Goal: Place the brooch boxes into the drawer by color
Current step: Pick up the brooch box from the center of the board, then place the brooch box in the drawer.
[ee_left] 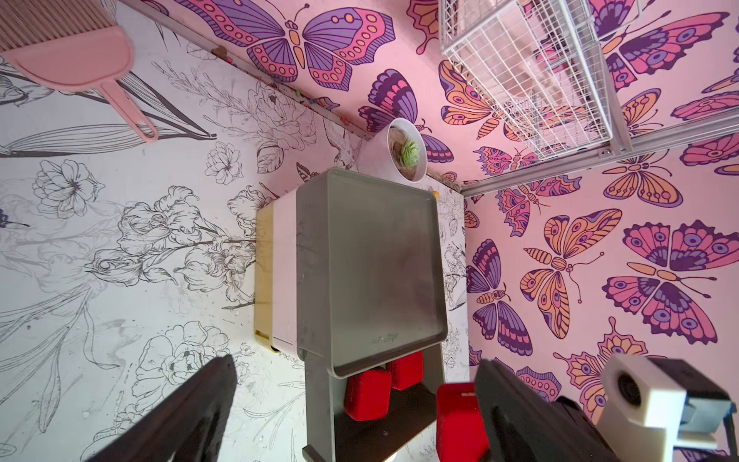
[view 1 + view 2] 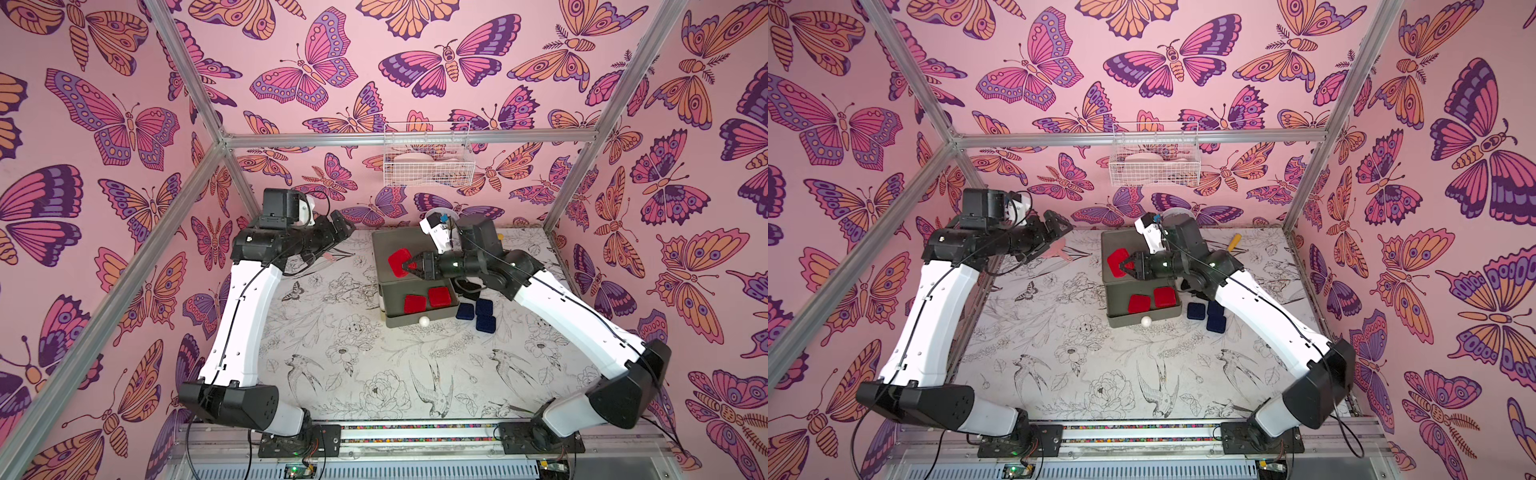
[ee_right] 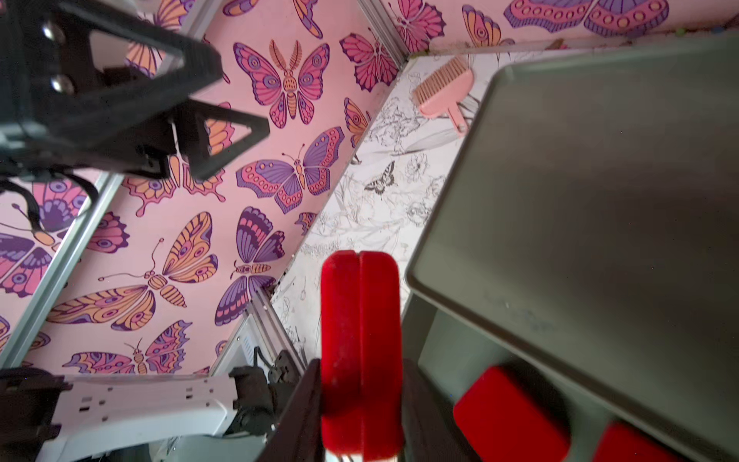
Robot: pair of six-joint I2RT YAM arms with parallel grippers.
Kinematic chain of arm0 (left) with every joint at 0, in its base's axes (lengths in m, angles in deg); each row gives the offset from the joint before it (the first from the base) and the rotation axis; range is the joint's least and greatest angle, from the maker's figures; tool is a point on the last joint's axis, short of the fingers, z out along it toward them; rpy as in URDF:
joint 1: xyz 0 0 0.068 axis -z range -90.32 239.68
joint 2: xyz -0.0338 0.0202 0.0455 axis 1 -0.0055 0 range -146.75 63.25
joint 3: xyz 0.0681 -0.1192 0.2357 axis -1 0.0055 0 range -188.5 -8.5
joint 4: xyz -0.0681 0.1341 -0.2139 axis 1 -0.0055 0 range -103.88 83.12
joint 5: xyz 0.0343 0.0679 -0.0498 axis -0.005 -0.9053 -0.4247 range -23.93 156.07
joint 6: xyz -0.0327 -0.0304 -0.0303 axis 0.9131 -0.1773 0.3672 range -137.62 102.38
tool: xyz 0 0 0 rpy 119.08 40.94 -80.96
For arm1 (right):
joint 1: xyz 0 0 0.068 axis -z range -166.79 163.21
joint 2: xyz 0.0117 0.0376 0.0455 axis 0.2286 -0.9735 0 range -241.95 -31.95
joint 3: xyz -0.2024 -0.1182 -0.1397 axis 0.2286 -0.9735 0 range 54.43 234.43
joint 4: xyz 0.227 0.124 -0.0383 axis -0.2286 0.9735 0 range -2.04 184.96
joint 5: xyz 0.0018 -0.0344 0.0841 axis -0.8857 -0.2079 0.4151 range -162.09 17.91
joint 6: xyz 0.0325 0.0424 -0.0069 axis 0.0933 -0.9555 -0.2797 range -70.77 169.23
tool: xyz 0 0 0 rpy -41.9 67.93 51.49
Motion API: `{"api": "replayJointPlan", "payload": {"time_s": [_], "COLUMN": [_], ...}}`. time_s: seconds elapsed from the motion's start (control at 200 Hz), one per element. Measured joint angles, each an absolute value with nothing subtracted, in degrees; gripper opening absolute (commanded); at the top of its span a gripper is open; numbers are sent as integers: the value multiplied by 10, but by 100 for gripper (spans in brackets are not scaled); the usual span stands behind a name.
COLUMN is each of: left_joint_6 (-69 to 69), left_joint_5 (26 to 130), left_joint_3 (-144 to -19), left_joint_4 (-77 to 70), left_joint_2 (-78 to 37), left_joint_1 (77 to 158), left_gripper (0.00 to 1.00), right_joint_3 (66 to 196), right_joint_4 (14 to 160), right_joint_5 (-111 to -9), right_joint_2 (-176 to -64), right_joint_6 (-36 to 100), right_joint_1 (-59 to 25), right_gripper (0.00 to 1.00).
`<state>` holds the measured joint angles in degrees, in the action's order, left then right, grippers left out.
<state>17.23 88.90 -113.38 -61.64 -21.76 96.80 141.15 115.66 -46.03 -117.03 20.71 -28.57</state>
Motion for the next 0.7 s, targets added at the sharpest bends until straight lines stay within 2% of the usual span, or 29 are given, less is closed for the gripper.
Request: {"api": "replayJointPlan", "payload": {"time_s": [0.255,0.596,0.701], "left_joint_6": [171,171,171], "left_joint_5": [891,897,900], "left_joint_3": [-1123,-1101,-1097], "left_joint_4": [-607,-605,-605], "left_joint_2": [-218,-216,-216], "left_joint_1": [968,968,968], "left_gripper": [99,100,100], "right_joint_3": [1332,1335,1337], "right_joint_4": [1158,1145,1142], "right_joint_5": [-464,-464,-463], "right_joint_2": [-1167,-1231,-1247], "right_joint_6": [196,191,191], "right_joint_1": [-286,-309,-316], "right_gripper": [21,21,24]}}
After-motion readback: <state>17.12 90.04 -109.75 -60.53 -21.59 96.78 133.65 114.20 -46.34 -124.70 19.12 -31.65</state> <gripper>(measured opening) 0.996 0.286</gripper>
